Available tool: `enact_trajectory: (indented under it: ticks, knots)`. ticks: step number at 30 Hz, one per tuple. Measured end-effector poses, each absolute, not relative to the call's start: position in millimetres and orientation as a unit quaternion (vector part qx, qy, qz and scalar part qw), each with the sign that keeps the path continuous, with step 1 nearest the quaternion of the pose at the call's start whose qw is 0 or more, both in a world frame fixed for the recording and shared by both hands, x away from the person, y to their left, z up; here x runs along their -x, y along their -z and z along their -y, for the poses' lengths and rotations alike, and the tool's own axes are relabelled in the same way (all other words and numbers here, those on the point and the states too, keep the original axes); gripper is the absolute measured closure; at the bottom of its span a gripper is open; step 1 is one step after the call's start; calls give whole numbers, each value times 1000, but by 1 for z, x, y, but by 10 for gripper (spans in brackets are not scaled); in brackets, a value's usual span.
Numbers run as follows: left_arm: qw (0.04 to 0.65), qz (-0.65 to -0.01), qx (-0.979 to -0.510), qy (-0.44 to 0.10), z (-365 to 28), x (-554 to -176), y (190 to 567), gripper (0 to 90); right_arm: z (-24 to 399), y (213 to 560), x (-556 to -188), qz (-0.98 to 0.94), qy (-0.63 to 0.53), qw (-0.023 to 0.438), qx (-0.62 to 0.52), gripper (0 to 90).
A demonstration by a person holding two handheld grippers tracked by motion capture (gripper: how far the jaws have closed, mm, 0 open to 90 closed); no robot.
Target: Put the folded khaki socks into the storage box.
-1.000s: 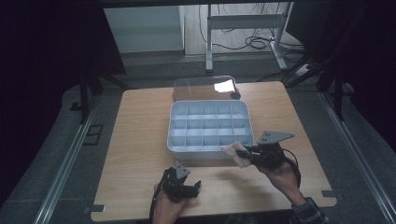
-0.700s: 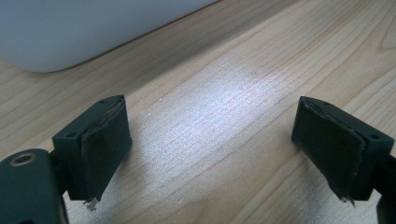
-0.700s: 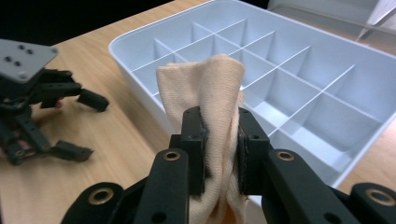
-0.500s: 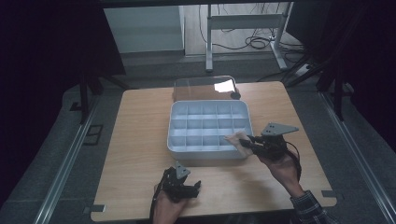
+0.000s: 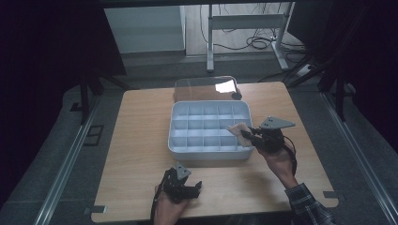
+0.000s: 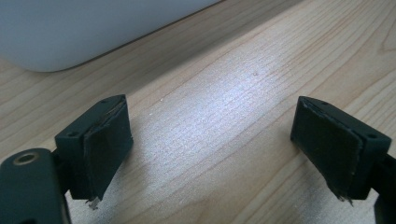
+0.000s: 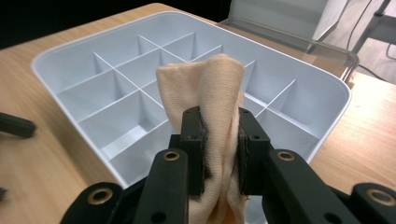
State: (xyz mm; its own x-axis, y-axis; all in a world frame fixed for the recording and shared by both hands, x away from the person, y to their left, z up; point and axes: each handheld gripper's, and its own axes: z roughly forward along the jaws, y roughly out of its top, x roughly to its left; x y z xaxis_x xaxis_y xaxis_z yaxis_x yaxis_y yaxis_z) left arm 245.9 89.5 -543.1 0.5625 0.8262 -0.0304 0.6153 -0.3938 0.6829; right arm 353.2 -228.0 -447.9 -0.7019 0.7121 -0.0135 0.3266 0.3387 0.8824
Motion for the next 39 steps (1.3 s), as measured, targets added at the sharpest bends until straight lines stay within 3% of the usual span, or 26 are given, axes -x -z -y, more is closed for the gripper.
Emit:
enact_trajectory:
  ticks: [7,18,30,39]
  knots:
    - [332,-441,-818,-159,-89,-246,543,122,226,467,-361,-792,-456,232,-333,758]
    - [332,-442,-818,-159,-89,-246,543,122,225,494,-363,-795,-456,215,-337,699]
    - [332,-442,-818,-159,-89,-246,543,122,237,492,-352,-801,-449,208,-336,597]
    - [332,-443,-818,-159,-89,-246,543,122,244,480,-343,-798,-455,207,-336,597]
